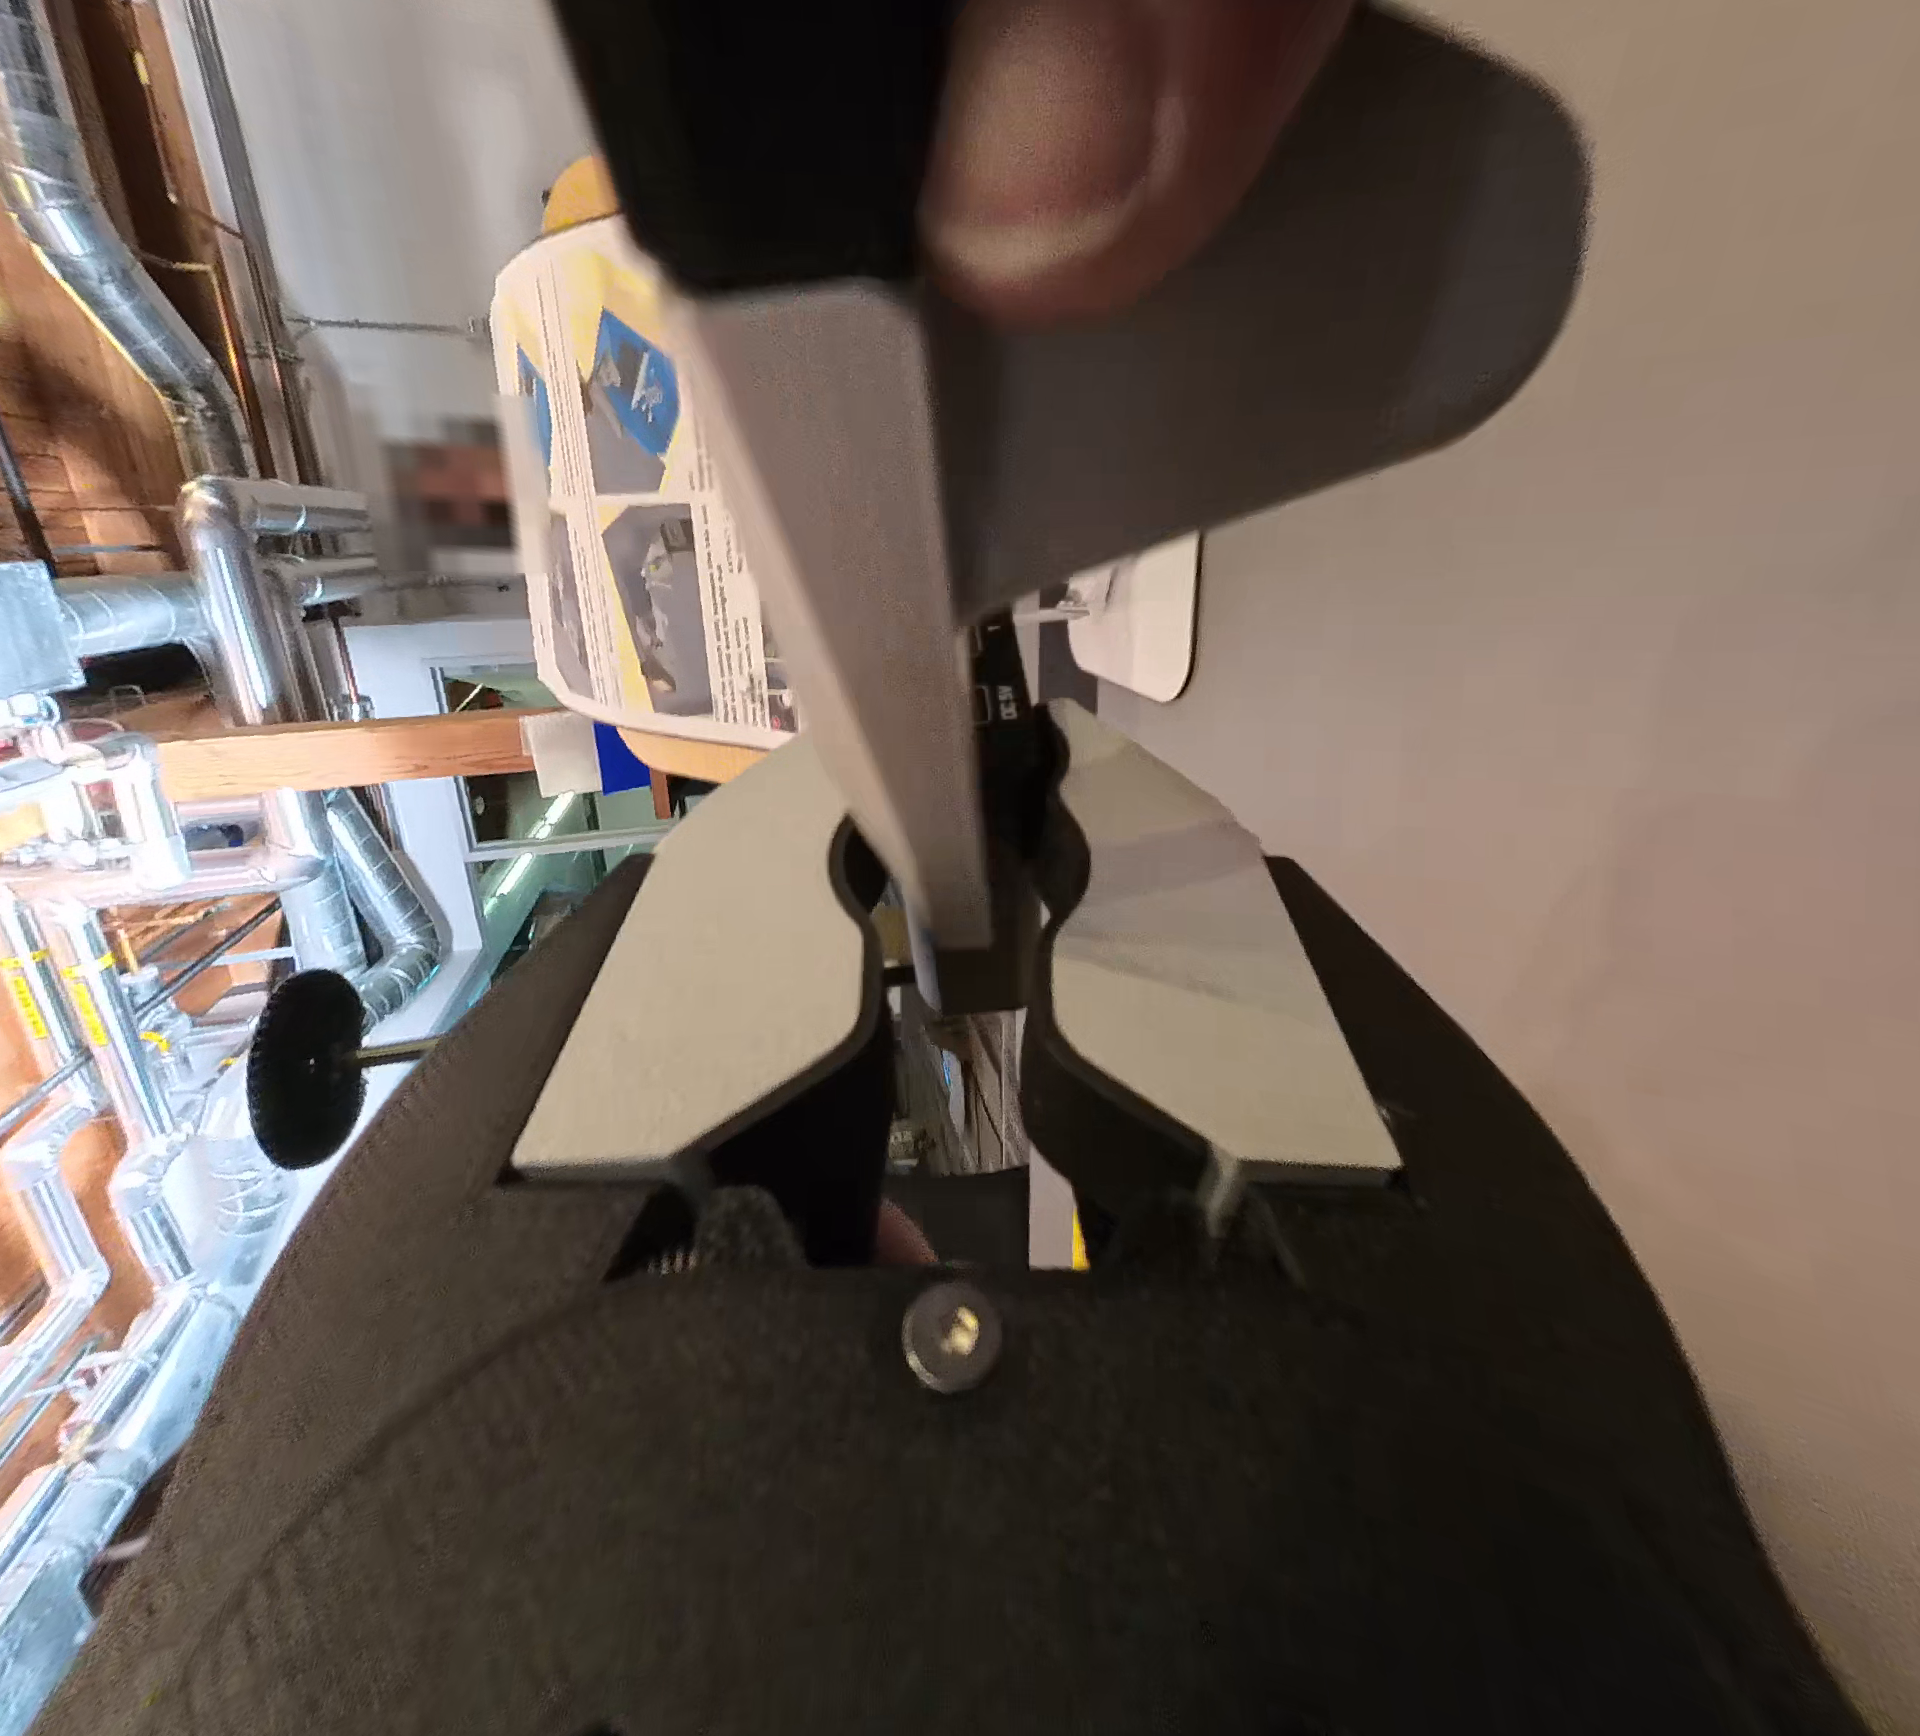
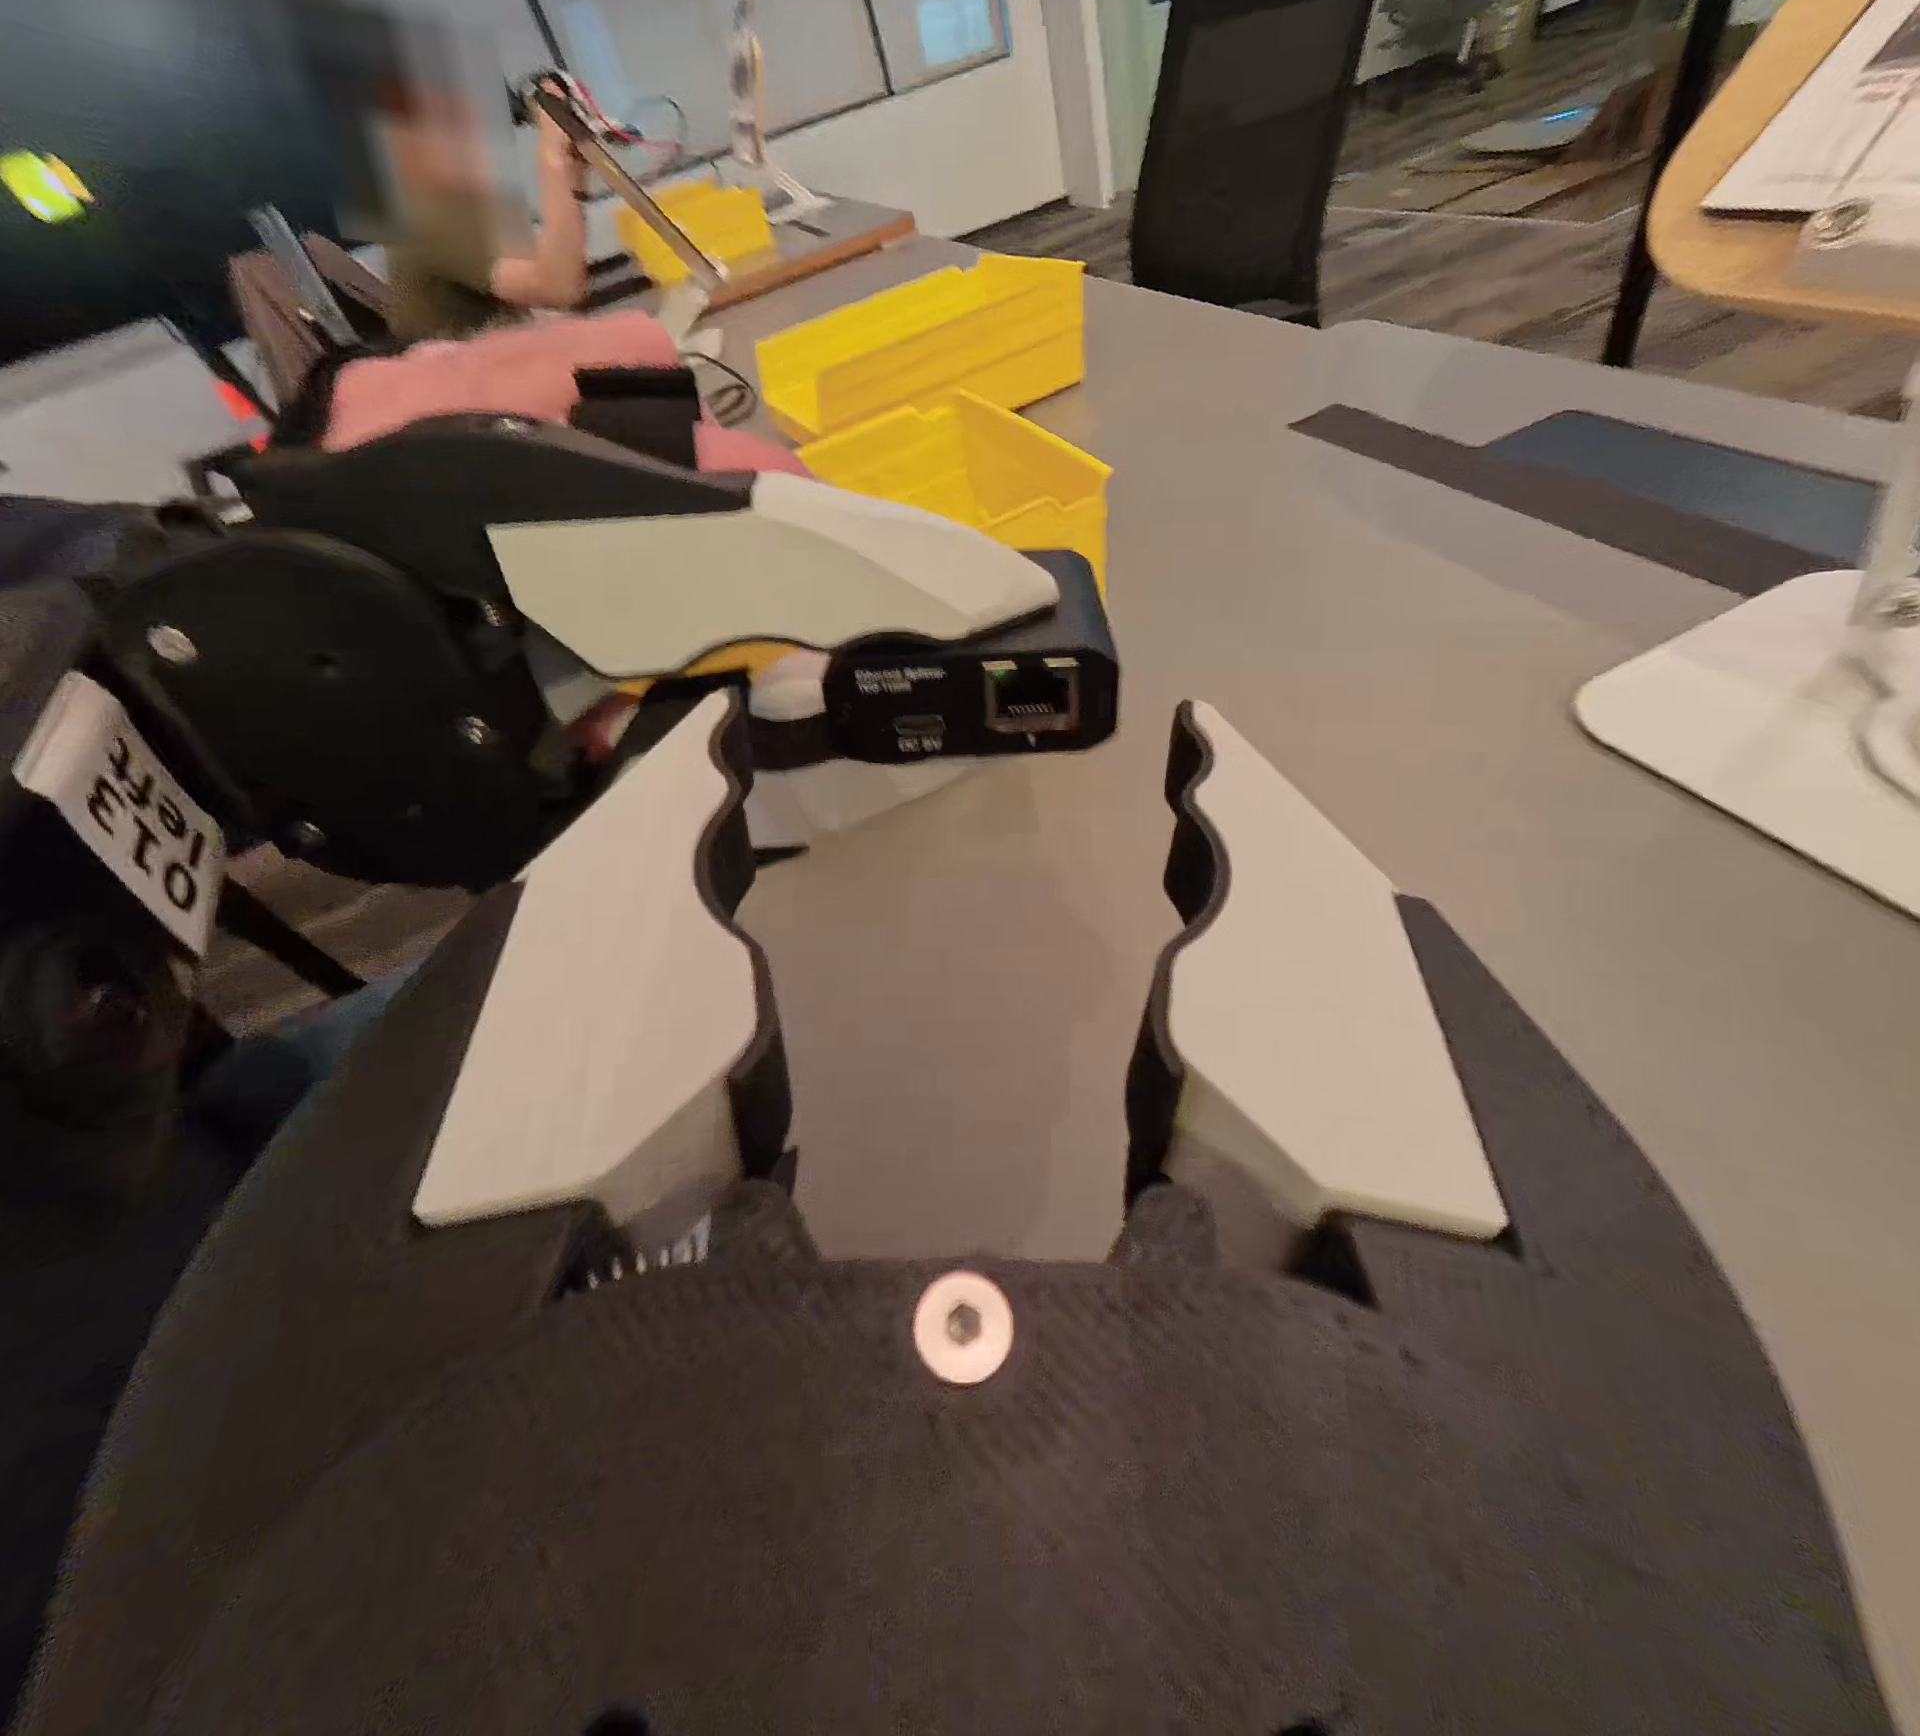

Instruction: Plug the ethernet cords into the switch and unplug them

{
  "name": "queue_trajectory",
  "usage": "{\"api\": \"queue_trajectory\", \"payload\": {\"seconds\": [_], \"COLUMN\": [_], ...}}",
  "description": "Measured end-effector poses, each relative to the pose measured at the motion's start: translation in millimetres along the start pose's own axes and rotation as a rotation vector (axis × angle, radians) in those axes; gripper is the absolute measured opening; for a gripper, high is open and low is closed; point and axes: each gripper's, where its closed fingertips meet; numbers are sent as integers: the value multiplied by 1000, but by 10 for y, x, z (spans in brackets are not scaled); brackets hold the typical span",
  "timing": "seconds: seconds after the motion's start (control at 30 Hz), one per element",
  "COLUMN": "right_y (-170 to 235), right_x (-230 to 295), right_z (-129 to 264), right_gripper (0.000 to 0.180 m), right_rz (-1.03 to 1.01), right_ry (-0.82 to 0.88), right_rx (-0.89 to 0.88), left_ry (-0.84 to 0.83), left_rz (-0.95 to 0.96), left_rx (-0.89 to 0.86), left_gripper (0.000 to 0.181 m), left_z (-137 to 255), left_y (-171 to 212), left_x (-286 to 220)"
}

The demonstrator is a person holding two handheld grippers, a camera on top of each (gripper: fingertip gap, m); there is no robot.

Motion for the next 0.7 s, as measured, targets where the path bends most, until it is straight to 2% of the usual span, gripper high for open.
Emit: {"api": "queue_trajectory", "payload": {"seconds": [0.23,0.33,0.4,0.5,0.53,0.7], "right_y": [72,41,35,56,67,71], "right_x": [-86,-122,-169,-153,-129,-120], "right_z": [-92,-54,-35,-40,-47,-31], "right_gripper": [61,61,68,67,61,60], "right_rz": [55,86,112,60,55,81], "right_ry": [114,157,199,147,124,121], "right_rx": [18,-2,6,8,9,-9], "left_ry": [-23,-10,-14,-25,-25,-32], "left_rz": [-48,-32,-41,-43,-45,-50], "left_rx": [-27,-27,-20,-19,-24,-38], "left_gripper": [24,24,24,24,24,24], "left_z": [31,12,3,12,11,23], "left_y": [-257,-275,-286,-297,-302,-320], "left_x": [-25,-18,-21,-10,-18,-17]}}
Point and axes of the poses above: each gripper's, where its closed fingertips meet, z back along the fingers, y out of its underside, x = y × z across the jaws, and after that the axes turned 10 degrees about x, right-handed
